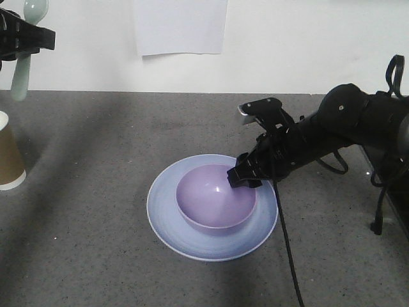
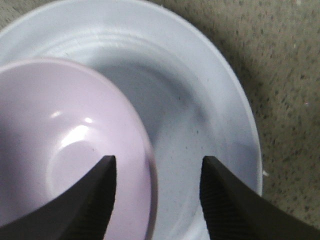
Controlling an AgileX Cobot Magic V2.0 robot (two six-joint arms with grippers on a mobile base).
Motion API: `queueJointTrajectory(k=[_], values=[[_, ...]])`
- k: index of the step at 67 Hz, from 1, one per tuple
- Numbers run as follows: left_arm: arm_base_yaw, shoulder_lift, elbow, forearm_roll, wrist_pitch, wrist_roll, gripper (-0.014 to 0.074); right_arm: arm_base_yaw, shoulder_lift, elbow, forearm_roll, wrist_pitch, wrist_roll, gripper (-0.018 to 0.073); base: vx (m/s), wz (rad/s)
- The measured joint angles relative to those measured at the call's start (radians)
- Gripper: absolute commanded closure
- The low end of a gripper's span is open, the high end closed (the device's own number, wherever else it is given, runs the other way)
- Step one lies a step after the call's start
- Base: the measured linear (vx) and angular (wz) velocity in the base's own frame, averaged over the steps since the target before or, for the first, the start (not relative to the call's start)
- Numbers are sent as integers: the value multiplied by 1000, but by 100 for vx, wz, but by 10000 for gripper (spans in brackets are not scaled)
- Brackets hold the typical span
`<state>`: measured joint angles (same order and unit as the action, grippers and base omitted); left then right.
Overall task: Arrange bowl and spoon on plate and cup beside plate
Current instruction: 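Lower the bowl onto the plate, open the right gripper and withdraw, then move the pale green spoon with the left gripper over the bowl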
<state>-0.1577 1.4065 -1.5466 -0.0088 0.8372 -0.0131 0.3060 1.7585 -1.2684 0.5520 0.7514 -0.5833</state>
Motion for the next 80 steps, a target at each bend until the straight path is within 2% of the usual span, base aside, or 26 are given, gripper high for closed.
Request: queueJointTrajectory(k=[11, 33, 39, 48, 56, 59, 66, 72, 80], values=[[0, 0, 0, 0, 0, 1, 603, 0, -38, -73, -9, 39, 0, 168, 0, 0], [0, 0, 0, 0, 0, 1, 603, 0, -261, -200, -83, 41, 0, 184, 0, 0], [0, 0, 0, 0, 0, 1, 603, 0, -338, -207, -105, -1, 13, 228, 0, 0], [0, 0, 0, 0, -1, 1, 603, 0, -463, -208, -155, -104, 66, 377, 0, 0], [0, 0, 0, 0, -18, 13, 603, 0, -559, -211, -257, -153, 135, 577, 0, 0], [0, 0, 0, -3, -22, 13, 603, 0, -595, -211, -317, -161, 166, 574, 0, 0], [0, 0, 0, -44, -23, 78, 603, 0, -660, -213, -470, -162, 288, 565, 0, 0], [0, 0, 0, -130, -23, 172, 603, 0, -699, -210, -627, -162, 429, 565, 0, 0], [0, 0, 0, -293, -23, 311, 603, 0, -748, -173, -850, -136, 626, 565, 0, 0]])
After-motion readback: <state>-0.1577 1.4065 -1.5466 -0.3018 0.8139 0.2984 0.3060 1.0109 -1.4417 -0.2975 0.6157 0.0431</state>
